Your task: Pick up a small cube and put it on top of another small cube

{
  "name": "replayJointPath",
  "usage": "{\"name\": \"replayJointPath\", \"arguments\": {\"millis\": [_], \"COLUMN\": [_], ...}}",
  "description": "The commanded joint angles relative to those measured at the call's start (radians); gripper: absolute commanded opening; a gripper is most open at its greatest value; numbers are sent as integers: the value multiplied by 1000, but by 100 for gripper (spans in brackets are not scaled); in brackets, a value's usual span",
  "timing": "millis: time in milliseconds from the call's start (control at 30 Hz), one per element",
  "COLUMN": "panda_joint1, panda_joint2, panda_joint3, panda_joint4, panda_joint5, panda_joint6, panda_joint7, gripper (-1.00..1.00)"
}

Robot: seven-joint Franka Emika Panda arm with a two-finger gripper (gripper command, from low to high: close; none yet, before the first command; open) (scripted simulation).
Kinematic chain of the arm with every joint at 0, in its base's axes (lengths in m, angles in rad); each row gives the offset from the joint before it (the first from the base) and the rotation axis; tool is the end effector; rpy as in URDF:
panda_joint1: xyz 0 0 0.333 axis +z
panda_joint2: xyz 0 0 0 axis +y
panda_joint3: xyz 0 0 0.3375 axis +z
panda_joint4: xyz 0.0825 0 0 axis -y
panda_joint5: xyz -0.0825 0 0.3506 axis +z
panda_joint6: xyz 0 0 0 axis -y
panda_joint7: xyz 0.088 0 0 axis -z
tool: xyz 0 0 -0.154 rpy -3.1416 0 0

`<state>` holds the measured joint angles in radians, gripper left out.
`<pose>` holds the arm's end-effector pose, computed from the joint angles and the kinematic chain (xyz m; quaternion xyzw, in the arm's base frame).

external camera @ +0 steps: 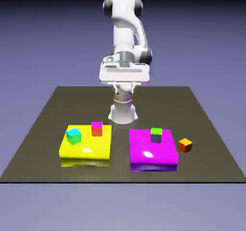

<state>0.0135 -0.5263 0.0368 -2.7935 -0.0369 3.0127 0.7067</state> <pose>0.3922 0.0225 0.4510 -0.8870 0.2838 -0.3448 0.1173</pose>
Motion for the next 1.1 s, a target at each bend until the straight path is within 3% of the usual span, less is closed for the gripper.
{"name": "replayJointPath", "arguments": {"millis": [0, 733, 1033, 1067], "panda_joint1": [1, 28, 151, 151], "panda_joint2": [36, 834, 1044, 1044], "panda_joint3": [31, 702, 522, 522], "panda_joint4": [14, 316, 388, 388], "panda_joint5": [-31, -703, -984, -984], "panda_joint6": [-20, -464, -403, -403], "panda_joint7": [-28, -654, -471, -471], "gripper": [0, 0, 0, -100]}}
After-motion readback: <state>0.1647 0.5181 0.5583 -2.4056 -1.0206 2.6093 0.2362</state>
